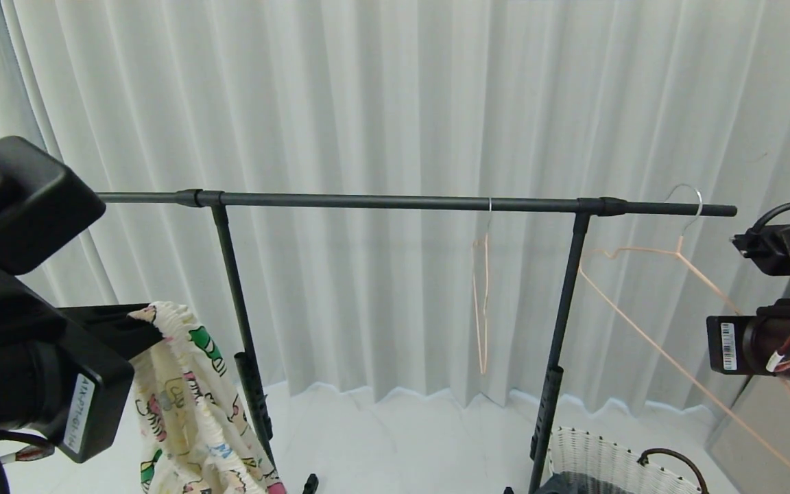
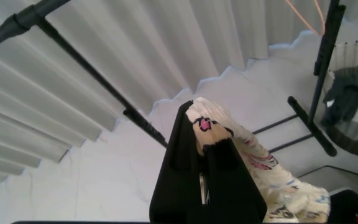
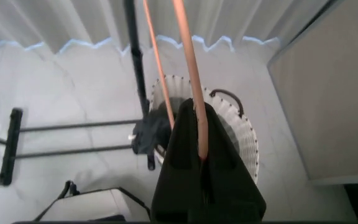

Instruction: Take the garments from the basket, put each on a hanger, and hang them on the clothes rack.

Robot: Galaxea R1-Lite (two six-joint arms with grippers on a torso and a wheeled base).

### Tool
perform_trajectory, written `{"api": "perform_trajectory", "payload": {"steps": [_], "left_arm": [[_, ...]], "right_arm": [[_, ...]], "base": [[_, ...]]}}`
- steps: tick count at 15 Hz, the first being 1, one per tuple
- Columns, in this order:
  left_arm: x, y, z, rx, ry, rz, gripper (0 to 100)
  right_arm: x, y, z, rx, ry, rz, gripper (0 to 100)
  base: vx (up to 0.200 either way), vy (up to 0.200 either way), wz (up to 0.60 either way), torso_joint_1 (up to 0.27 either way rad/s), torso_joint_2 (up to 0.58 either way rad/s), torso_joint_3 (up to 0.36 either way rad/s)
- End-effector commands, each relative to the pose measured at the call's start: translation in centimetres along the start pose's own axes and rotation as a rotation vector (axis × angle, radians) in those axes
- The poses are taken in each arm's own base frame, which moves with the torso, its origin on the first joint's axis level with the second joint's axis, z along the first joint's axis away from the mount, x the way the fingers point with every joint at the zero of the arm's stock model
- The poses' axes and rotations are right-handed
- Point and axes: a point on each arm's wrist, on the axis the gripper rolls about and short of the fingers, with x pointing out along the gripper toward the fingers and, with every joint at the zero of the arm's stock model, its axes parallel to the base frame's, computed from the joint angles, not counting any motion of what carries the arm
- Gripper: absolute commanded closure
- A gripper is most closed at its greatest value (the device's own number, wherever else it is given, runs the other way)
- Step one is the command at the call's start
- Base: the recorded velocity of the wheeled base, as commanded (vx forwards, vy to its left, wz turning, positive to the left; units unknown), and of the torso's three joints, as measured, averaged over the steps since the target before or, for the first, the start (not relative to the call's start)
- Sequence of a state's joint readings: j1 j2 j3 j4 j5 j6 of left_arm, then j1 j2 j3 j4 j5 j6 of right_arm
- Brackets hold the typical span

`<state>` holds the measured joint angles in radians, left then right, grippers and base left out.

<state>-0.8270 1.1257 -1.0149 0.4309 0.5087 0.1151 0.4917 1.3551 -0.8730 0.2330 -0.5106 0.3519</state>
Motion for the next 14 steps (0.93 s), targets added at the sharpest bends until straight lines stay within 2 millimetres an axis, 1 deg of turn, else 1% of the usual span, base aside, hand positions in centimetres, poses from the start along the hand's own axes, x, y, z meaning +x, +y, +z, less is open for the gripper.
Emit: {"api": "perform_trajectory", "payload": {"steps": [1, 2, 3, 4, 5, 6, 8, 10, 13, 14], "left_arm": [[0.1, -0.1, -0.2, 0.004, 0.008, 0.0, 100], [0.3, -0.3, -0.6, 0.009, 0.017, -0.001, 100], [0.5, -0.3, -0.7, 0.008, 0.016, 0.0, 100], [0.9, -0.6, -0.8, 0.005, 0.01, 0.004, 100], [1.1, -0.7, -1.1, 0.008, 0.015, 0.013, 100], [1.3, -0.8, -1.2, 0.013, 0.024, 0.022, 100], [1.6, -0.8, -1.5, 0.02, 0.045, 0.048, 100], [2.7, -0.4, -1.7, 0.009, 0.096, 0.128, 100], [3.8, 0.0, -1.6, -0.037, 0.133, 0.18, 100], [3.9, 0.0, -1.6, -0.046, 0.131, 0.181, 100]], "right_arm": [[-0.4, 0.3, -0.1, -0.01, -0.007, 0.019, 100], [-1.7, 0.8, -0.1, -0.033, -0.048, 0.054, 100], [-2.2, 0.9, -0.2, -0.051, -0.064, 0.058, 100], [-3.2, 1.2, -0.5, -0.066, -0.084, 0.091, 100], [-3.5, 1.3, -0.5, -0.07, -0.09, 0.104, 100], [-4.3, 1.7, -0.8, -0.087, -0.103, 0.15, 100], [-5.0, 2.3, -1.1, -0.109, -0.105, 0.199, 100], [-5.6, 3.3, -2.4, -0.161, -0.08, 0.303, 100], [-7.3, 4.3, -5.0, -0.233, -0.029, 0.579, 100], [-7.4, 4.3, -5.2, -0.239, -0.025, 0.596, 100]], "base": [[-0.2, 0.0, 0.0, 0.012, 0.0, -0.002], [0.0, 0.0, 0.0, 0.0, 0.0, 0.0], [0.0, 0.0, 0.0, 0.0, 0.0, 0.0], [0.0, 0.0, 0.0, 0.0, 0.0, 0.0], [0.0, 0.0, 0.0, 0.0, 0.0, 0.0], [0.0, 0.0, 0.0, 0.0, 0.0, 0.0], [0.0, 0.0, 0.0, 0.0, 0.0, 0.0], [0.0, 0.0, 0.0, 0.0, 0.0, 0.0], [0.0, 0.0, 0.0, 0.0, 0.0, 0.0], [0.0, 0.0, 0.0, 0.0, 0.0, 0.0]]}}
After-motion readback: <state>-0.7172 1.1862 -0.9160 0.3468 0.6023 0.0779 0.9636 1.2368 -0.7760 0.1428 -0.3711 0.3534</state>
